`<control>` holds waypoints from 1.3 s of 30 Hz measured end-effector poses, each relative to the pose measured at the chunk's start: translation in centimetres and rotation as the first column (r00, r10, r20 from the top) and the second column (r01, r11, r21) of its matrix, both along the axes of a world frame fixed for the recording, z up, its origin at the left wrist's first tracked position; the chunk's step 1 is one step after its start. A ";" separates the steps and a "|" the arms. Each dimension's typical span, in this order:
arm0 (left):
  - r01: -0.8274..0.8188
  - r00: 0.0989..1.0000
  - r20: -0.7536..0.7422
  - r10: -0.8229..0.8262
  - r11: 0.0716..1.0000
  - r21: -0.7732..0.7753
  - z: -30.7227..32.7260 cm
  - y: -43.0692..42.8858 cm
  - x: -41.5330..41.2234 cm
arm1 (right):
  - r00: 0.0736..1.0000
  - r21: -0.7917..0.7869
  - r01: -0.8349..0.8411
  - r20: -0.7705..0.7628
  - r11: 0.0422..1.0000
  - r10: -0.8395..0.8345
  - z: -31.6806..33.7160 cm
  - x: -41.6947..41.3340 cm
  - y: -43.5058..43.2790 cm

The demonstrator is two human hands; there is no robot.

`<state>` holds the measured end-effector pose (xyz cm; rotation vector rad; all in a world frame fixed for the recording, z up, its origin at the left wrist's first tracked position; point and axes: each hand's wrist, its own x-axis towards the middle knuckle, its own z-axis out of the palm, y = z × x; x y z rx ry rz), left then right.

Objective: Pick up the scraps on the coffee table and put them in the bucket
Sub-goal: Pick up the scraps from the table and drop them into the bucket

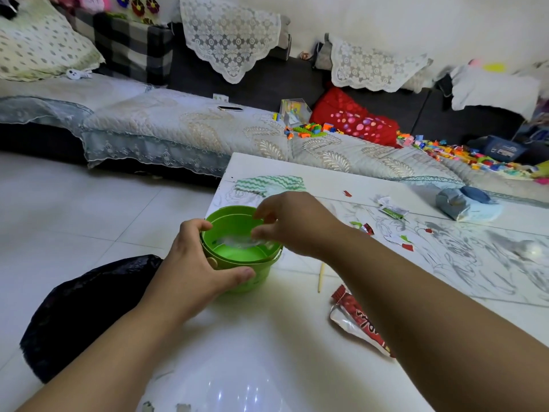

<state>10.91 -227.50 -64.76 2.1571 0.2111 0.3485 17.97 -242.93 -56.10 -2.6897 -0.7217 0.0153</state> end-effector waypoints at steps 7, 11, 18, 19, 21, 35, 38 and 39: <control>0.014 1.000 -0.008 -0.014 1.000 0.013 0.0 -0.4 0.1 | 0.971 0.016 0.239 0.014 0.971 -0.239 -0.7 0.5 -5.4; 0.044 0.999 0.000 -0.044 0.999 0.009 0.0 -0.9 0.3 | 0.920 -0.331 0.258 -0.202 0.908 -0.335 -2.9 -0.1 -10.5; 0.054 0.998 0.009 -0.054 0.999 0.005 -0.2 -1.4 0.4 | 0.845 -0.401 0.329 -0.279 0.855 -0.456 -5.8 -1.7 -12.3; 0.052 0.999 0.009 -0.052 0.999 0.005 -0.2 -1.4 0.4 | 0.846 -0.391 0.338 -0.273 0.856 -0.458 -5.8 -1.8 -12.3; 0.051 0.999 0.009 -0.051 0.999 0.008 -0.2 -1.5 0.4 | 0.844 -0.364 0.354 -0.272 0.862 -0.462 -5.9 -1.7 -12.3; 0.087 0.996 0.003 -0.087 0.996 0.027 -0.1 -1.7 0.5 | 0.901 0.399 0.424 -0.089 0.813 -0.425 2.6 -0.6 -9.7; 0.084 0.996 0.007 -0.085 0.996 0.021 -0.2 -1.7 0.5 | 0.919 0.641 0.381 -0.182 0.666 -0.350 4.1 -0.2 -6.7; 0.085 0.996 0.007 -0.085 0.996 0.023 -0.2 -1.7 0.5 | 0.925 0.665 0.368 -0.188 0.650 -0.330 4.0 0.1 -5.6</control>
